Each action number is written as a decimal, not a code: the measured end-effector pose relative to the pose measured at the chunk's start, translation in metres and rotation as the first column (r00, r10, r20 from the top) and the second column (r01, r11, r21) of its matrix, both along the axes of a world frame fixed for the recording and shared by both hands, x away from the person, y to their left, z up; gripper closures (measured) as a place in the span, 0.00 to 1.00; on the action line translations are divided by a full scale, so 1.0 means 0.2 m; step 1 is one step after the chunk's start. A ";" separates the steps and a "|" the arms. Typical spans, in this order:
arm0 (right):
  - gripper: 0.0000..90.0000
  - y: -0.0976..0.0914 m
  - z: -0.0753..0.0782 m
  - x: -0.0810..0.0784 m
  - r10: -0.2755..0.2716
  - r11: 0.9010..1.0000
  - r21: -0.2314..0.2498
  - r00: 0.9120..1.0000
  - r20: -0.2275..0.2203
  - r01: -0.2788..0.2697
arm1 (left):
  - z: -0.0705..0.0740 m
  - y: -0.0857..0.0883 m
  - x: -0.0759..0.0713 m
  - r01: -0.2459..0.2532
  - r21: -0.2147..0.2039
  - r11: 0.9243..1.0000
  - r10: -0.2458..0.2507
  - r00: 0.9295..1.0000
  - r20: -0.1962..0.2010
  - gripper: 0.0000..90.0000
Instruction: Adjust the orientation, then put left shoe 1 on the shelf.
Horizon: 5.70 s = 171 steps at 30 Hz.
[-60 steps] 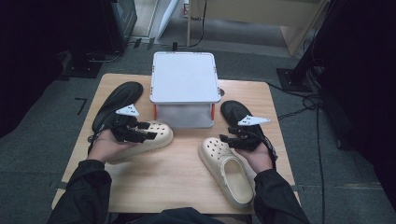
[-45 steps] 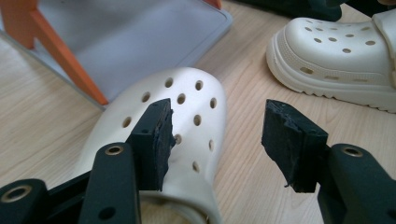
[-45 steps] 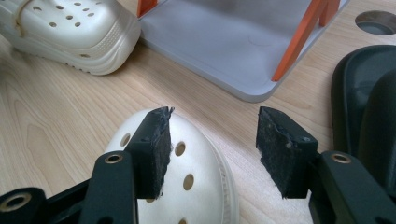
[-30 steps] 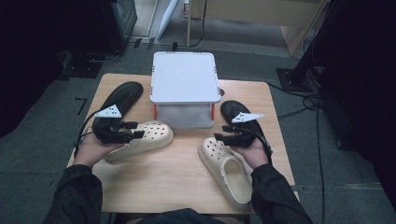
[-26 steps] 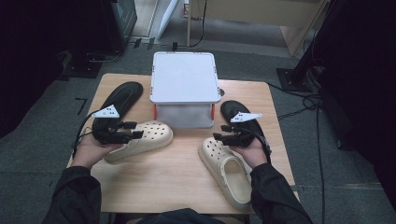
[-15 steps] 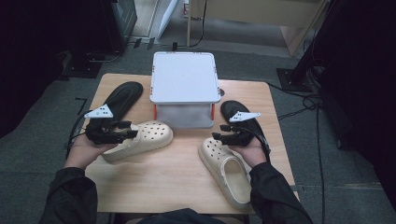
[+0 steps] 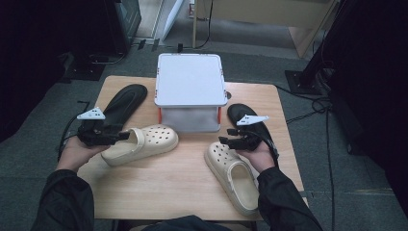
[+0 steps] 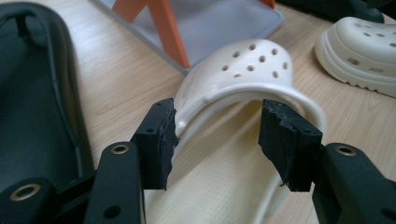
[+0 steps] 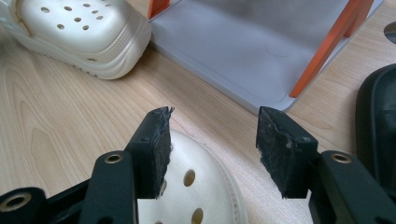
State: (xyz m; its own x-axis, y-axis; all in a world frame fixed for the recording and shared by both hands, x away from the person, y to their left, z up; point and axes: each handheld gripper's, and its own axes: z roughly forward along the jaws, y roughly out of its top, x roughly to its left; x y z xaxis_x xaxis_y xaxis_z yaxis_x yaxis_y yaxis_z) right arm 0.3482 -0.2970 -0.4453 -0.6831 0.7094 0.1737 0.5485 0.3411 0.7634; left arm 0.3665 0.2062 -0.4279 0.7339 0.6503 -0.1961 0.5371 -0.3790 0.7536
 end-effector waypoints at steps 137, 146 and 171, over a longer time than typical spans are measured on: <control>0.78 0.78 -0.13 -0.18 -0.105 0.991 0.073 0.993 -0.051 0.109 | -0.20 -0.26 -0.11 0.231 -0.028 0.973 -0.232 0.952 -0.201 0.70; 0.71 0.76 -0.11 -0.17 -0.104 0.992 0.065 0.993 -0.059 0.108 | -0.19 -0.26 -0.11 0.218 -0.034 0.975 -0.221 0.954 -0.205 0.60; 0.51 0.81 0.04 -0.29 0.062 0.994 0.095 0.998 -0.004 -0.062 | -0.05 -0.25 0.03 0.095 -0.075 0.993 -0.101 0.991 -0.092 0.43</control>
State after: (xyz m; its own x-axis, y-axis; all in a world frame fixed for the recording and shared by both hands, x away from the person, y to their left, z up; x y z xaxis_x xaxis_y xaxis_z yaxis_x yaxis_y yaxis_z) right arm 0.2906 -0.1357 -0.4377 -0.7239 0.6457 0.2430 0.5338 0.3011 0.7902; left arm 0.3716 0.1558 -0.4370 0.7691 0.5584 -0.3111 0.5709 -0.3812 0.7272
